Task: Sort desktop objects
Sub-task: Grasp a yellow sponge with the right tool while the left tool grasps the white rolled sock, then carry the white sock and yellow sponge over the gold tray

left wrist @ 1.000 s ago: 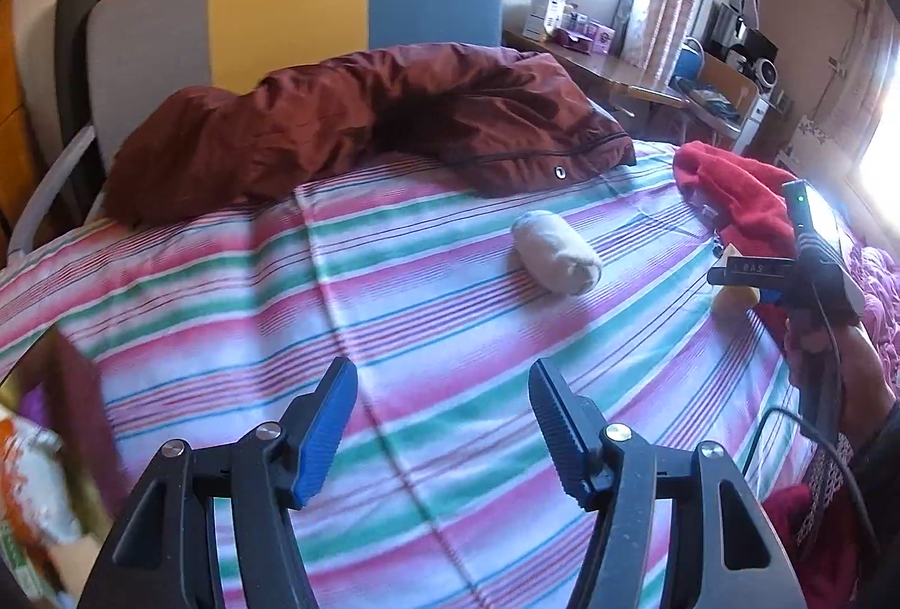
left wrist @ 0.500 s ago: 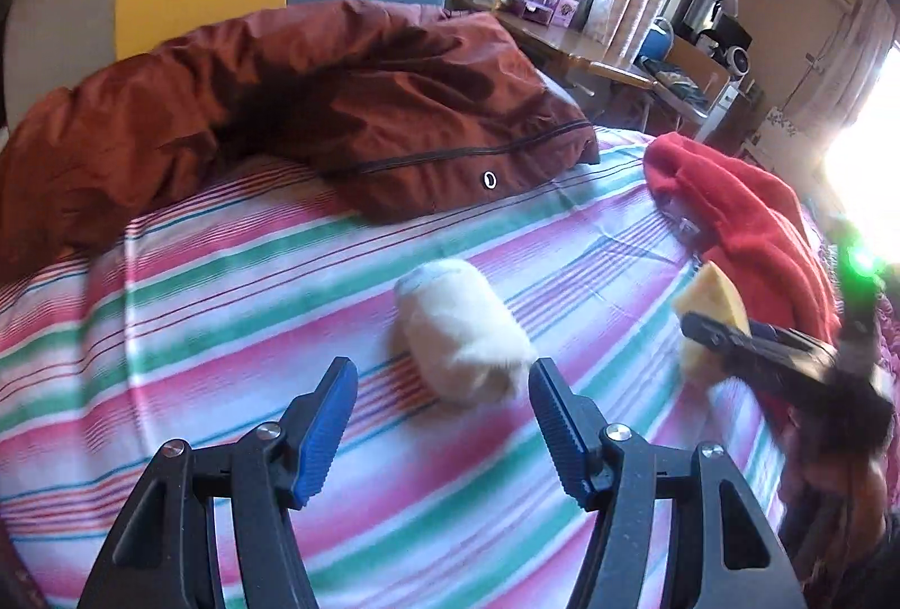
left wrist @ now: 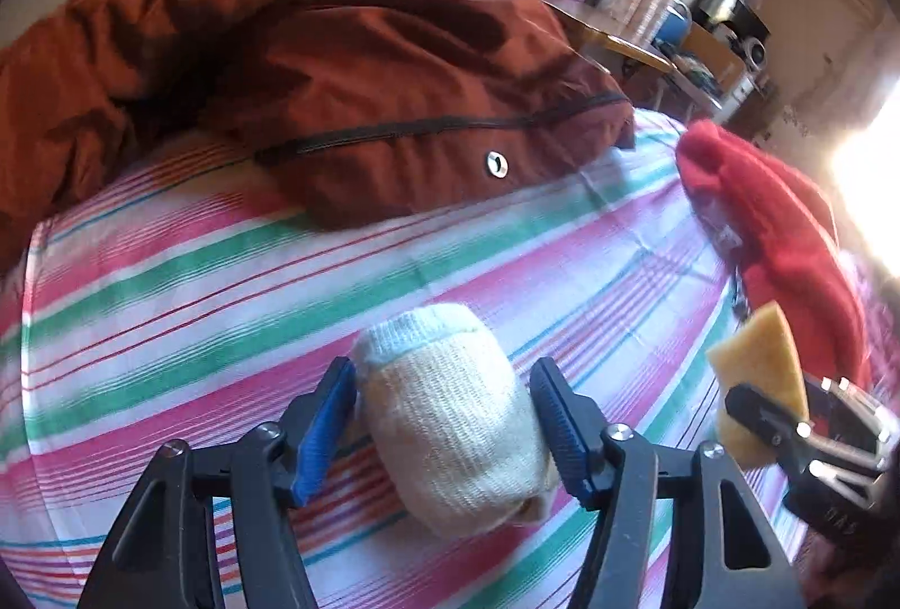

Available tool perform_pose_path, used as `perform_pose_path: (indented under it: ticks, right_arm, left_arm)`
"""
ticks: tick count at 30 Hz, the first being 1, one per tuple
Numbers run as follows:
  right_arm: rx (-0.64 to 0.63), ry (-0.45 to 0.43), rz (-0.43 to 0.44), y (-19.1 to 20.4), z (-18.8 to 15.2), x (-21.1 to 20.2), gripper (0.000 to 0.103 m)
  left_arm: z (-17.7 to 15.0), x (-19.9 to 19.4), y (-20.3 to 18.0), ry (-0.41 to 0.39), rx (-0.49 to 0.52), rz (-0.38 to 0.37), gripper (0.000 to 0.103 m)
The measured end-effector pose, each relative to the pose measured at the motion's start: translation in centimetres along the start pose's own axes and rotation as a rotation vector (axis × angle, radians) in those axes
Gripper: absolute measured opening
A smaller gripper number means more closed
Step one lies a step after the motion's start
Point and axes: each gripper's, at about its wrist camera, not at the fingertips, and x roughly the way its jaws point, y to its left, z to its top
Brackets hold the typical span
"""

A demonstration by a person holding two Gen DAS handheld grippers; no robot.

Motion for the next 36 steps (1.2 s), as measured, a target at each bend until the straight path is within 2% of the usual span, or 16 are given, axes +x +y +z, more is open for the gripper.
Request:
perform_pose_path:
  ticks: [2,9,20,30,36]
  right_arm:
    - [-0.009,0.003,0.005,0.2,-0.1,0.1,0.058]
    - [-0.072,-0.007,0.041,1.5,-0.5,-0.1,0.058]
    - [-0.239,0.006,0.118,5.6,-2.0,0.0,0.058]
    - [-0.263,0.029,0.180,7.6,-2.9,-0.4,0.058]
    - [-0.298,0.022,0.259,11.5,-3.8,-2.3,0.058]
  left_arm:
    - [-0.4,-0.3,-0.4,-0.006,0.012,0.005,0.055]
    - [-3.3,-3.9,0.3,-0.049,0.052,0.098,0.052]
    - [-7.8,-12.6,4.6,-0.140,-0.048,0.224,0.052]
    - [-11.9,-20.0,8.5,-0.218,-0.124,0.318,0.052]
    - [-14.4,-23.7,10.6,-0.261,-0.163,0.368,0.052]
